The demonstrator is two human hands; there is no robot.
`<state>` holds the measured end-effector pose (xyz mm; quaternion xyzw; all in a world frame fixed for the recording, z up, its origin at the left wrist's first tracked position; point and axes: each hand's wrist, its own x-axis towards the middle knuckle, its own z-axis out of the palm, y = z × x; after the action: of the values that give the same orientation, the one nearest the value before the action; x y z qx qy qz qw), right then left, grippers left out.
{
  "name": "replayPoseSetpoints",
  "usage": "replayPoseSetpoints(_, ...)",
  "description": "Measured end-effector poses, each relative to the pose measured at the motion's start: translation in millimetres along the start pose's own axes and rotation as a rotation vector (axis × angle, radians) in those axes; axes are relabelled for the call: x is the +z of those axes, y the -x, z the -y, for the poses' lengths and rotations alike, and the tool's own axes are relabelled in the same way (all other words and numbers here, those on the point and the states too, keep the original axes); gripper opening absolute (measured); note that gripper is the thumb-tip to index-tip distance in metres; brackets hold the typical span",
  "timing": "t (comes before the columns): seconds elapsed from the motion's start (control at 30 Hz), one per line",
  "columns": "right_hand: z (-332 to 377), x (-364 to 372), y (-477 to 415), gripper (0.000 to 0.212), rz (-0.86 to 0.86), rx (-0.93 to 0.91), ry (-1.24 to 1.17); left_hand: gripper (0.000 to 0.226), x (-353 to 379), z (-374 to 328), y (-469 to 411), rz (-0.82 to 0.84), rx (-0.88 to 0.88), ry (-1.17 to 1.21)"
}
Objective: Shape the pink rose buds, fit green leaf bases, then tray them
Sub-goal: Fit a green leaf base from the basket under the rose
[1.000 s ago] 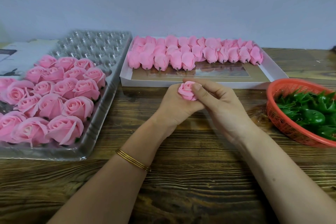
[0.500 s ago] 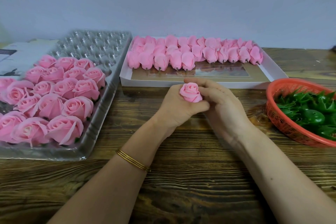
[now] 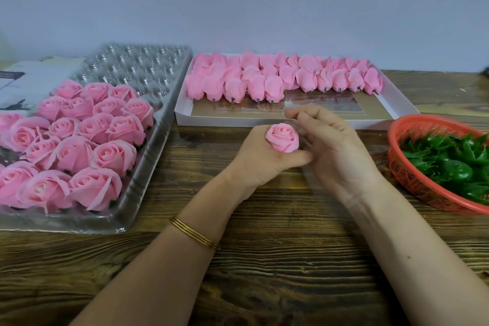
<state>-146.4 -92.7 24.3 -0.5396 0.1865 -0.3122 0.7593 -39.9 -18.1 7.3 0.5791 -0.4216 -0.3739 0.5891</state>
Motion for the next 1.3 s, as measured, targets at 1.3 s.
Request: replayPoseSetpoints(1.3,-15,7,-3,0.020,0.105,0.327,-0.131,0.024,-3,-2,-7,-0.160,0.004,0.374)
